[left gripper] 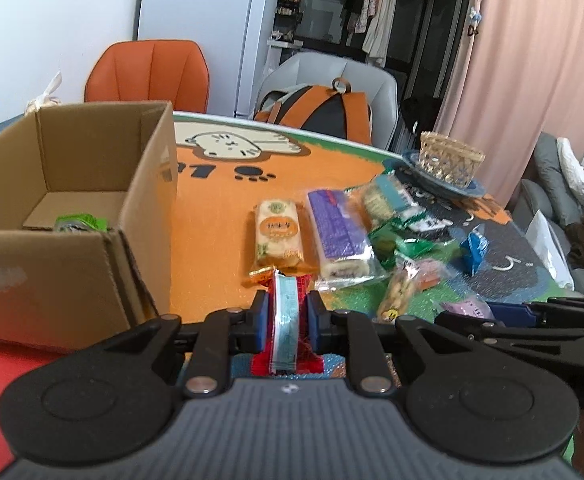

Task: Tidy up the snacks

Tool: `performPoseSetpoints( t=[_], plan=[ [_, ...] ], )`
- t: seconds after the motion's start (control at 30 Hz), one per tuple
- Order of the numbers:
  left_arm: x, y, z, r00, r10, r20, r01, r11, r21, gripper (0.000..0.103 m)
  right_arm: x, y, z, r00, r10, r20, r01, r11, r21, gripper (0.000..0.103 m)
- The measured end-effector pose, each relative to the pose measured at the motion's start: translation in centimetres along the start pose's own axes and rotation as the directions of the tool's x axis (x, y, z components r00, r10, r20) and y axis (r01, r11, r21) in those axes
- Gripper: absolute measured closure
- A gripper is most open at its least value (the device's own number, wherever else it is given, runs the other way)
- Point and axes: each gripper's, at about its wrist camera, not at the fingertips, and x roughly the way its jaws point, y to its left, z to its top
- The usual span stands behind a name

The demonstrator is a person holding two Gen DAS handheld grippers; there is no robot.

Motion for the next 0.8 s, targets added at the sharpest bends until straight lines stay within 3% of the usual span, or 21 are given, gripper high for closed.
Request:
performPoseSetpoints(
  t=[0.37,0.8],
  plan=[
    [-3.5,0.8,1.9,0.997,-0.009,0.079,0.010,1.000,-0.005,0.084,-2.0,1.9,2.2,0.996,0.035,0.078,-0.033,0.999,-0.027,0.064],
    [-6.6,3.7,4.1,0.986,0.030,0.163,-0.026,0.999,-0.029,0.084,-3.3,5.5,4.8,0.985,0.100,0.141,-0.089,0.993,-0.078,0.064]
  ],
)
